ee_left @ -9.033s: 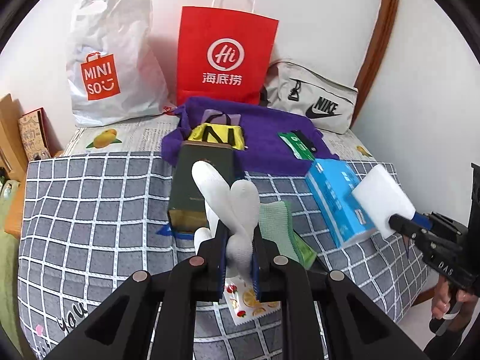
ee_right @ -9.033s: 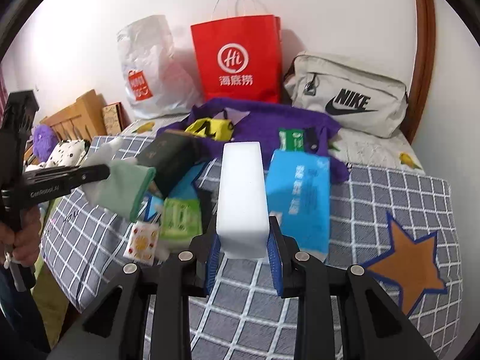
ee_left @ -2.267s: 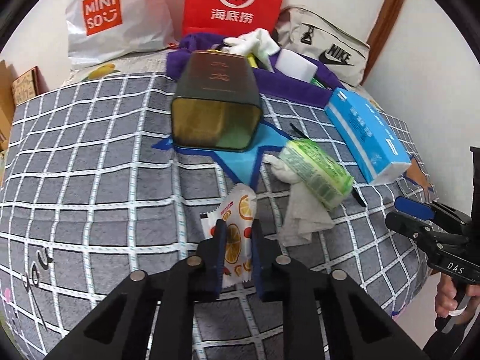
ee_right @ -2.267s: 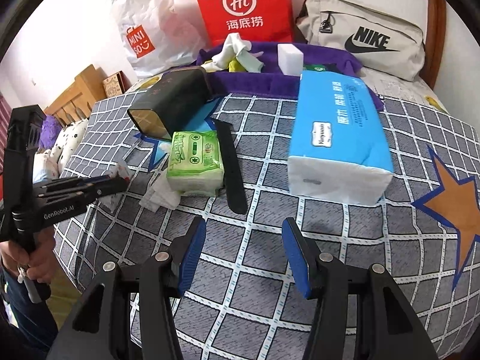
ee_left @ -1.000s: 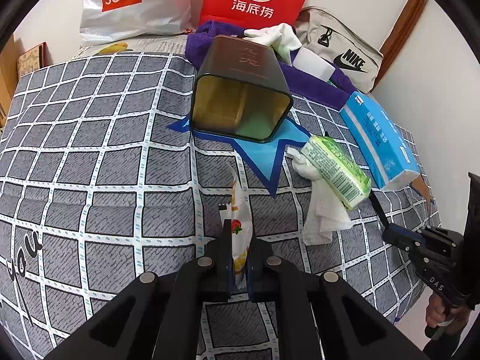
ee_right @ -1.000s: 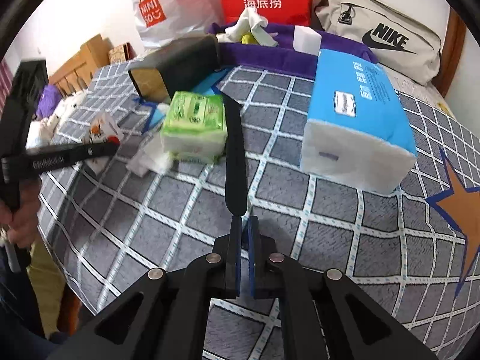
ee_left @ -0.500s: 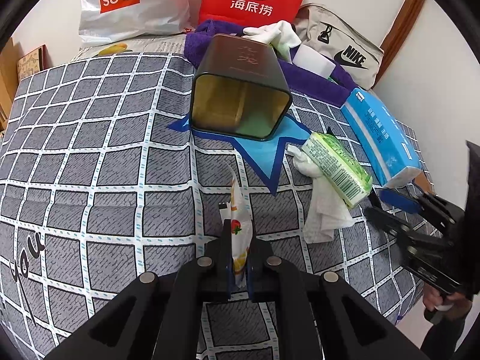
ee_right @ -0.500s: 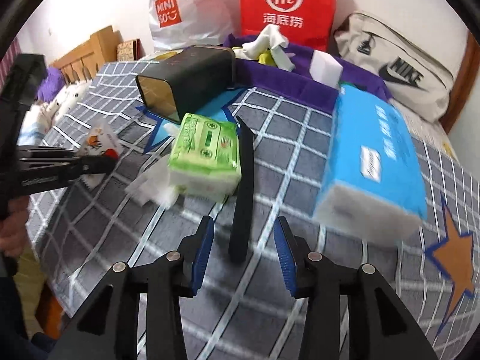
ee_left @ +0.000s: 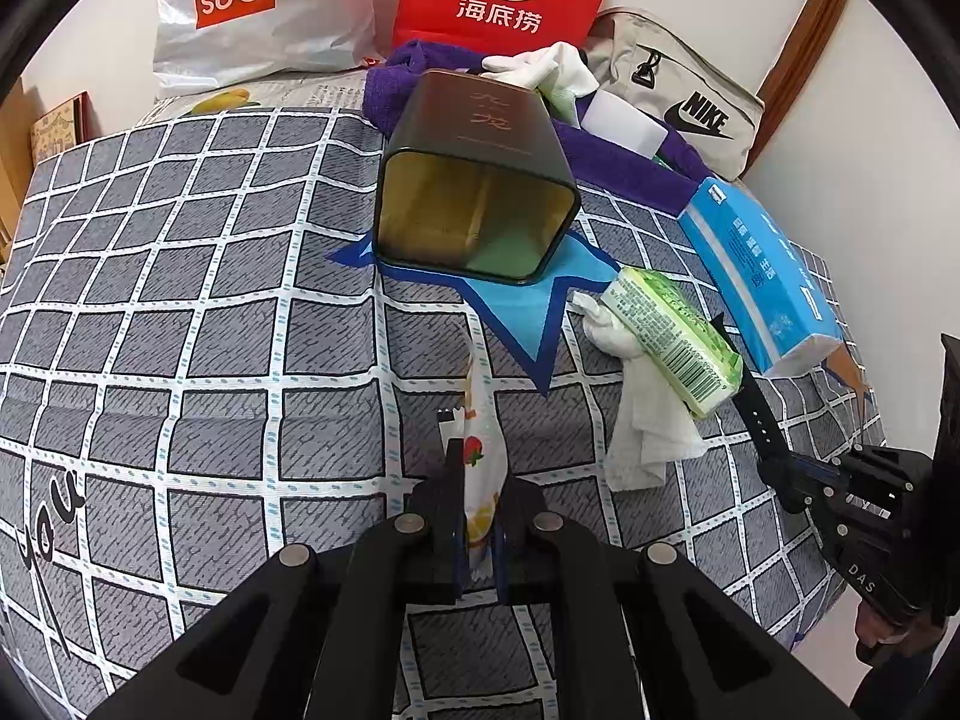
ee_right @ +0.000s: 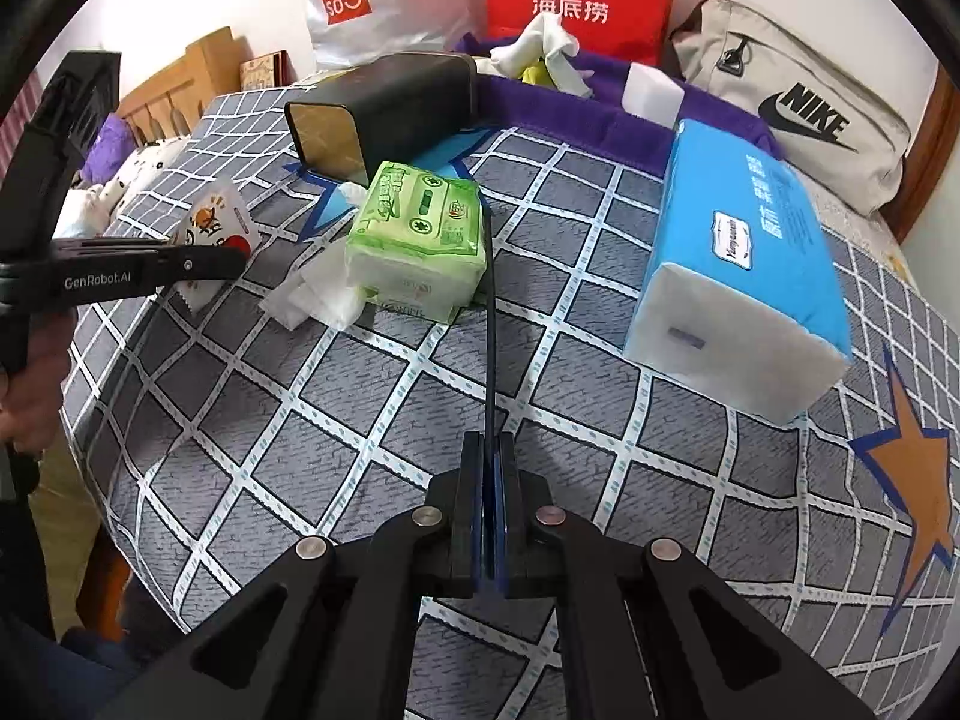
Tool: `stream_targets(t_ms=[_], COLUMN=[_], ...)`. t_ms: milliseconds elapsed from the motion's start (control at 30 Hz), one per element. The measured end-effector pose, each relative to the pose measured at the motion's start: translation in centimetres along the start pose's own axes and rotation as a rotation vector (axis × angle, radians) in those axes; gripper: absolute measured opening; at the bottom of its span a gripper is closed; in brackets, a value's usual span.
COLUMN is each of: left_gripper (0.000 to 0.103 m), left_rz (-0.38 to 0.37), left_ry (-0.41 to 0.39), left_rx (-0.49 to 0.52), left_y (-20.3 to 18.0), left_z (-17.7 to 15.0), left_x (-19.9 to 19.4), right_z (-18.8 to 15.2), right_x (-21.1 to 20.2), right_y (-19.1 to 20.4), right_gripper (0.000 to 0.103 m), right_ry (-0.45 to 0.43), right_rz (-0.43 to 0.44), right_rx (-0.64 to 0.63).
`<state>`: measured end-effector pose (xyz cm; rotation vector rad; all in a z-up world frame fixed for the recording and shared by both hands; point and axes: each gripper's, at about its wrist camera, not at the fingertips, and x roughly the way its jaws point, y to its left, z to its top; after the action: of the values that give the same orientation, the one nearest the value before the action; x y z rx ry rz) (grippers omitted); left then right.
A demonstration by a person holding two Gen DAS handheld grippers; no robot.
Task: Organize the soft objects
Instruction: 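Lift and carry the orange-print wrapper and black strap over the purple towel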
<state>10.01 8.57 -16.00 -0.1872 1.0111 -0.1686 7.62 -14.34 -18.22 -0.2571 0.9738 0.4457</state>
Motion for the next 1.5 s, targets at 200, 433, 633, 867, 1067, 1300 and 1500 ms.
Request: stream_targets(t_ms=[200, 433, 633, 867, 1067, 1300, 1500], left_gripper=[0.007, 0.007, 0.005, 0.005, 0.005, 0.005, 0.005], left_rz=[-0.004, -0.007, -0.026, -0.043, -0.044, -0.028, -0.015], left_ry=[0.009, 0.007, -0.01, -0.053, -0.087, -0.127, -0.144], left_rx=[0.0, 0.0, -0.012, -0.01, -0.007, -0.004, -0.003], left_y=[0.1, 0.2, 0.5, 0.0, -0.8, -1.4, -1.7], left_z=[0.1, 0.1, 0.0, 0.4, 1.4, 3.5, 6.2], left_x=[0.0, 0.0, -0.3, -2.6, -4.7, -6.5, -6.7], right_z=[1.5, 3.3, 2.8, 2.1, 2.2, 4.1, 6.4], right_x=[0.8, 1.9, 1.3, -2.3, -4.8, -6.5, -7.3], right_y=[-0.7, -0.4, -1.0, -2.2, -2.9, -4.2, -5.6], right_gripper=[0.004, 0.003, 0.003, 0.003, 0.003, 0.003, 0.003], right_ry=[-0.005, -0.022, -0.036, -0.08, -0.119, -0.153, -0.183], right_rz=[0.024, 0.038, 0.039, -0.001, -0.022, -0.023, -0.036], right_rx=[0.052, 0.041, 0.072, 0.097, 0.116, 0.128, 0.14])
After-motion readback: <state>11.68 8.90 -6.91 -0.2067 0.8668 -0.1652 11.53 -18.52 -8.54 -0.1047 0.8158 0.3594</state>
